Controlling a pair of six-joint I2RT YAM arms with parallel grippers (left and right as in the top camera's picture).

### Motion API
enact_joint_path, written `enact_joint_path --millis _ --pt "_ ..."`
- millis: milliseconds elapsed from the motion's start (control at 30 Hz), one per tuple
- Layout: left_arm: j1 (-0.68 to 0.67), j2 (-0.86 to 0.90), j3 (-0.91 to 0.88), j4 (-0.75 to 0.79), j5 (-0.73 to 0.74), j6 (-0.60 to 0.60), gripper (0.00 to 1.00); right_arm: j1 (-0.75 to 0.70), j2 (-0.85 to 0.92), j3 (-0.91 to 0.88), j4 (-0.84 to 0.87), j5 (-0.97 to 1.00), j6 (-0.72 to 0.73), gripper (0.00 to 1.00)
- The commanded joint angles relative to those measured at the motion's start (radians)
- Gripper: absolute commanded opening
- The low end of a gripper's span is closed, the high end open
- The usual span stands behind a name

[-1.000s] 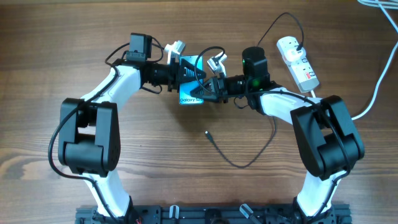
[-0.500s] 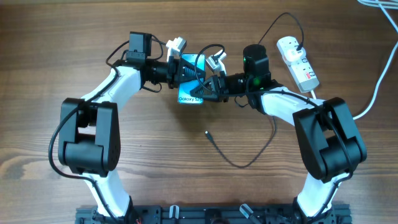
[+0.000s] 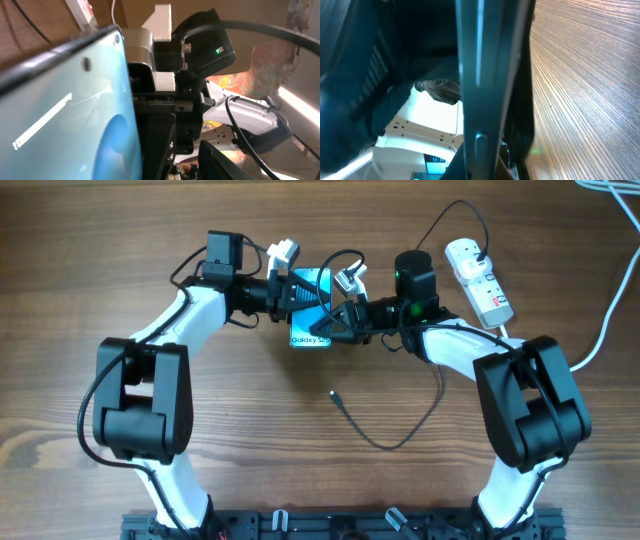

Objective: Plug charger to phone and switch on socket

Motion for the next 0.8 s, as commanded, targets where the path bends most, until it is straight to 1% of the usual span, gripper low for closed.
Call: enact_joint_path --millis 0,67,167,233,500,633,767 --pt "0.044 -0.002 0.008 -0.006 0.035 0.008 0.51 -0.008 -0.006 0.005 0.005 -0.024 -0.023 0.04" --pt "0.053 -0.002 0.008 -0.020 0.035 0.009 0.51 -0.009 -0.006 0.005 0.005 -0.024 -0.023 0.05" --pt "0.050 -0.002 0.008 -0.020 0.035 0.009 0.48 -0.009 -0.006 0.005 0.005 -0.024 -0.023 0.04" --pt "0.047 -0.002 0.008 -0.020 0.035 0.009 0.48 -0.009 -0.006 0.005 0.005 -0.024 -0.023 0.04" --pt "0.001 -0.002 0.008 -0.019 0.035 0.009 0.45 -0.004 -0.006 0.005 0.004 -0.028 -0.022 0.04" --pt "0.003 -0.002 0.008 -0.015 0.035 0.009 0.37 -0.004 -0.006 0.005 0.004 -0.028 -0.023 0.04" --pt "0.020 -0.002 0.008 -0.016 0.035 0.008 0.34 -0.004 -0.006 0.005 0.004 -0.028 -0.022 0.04"
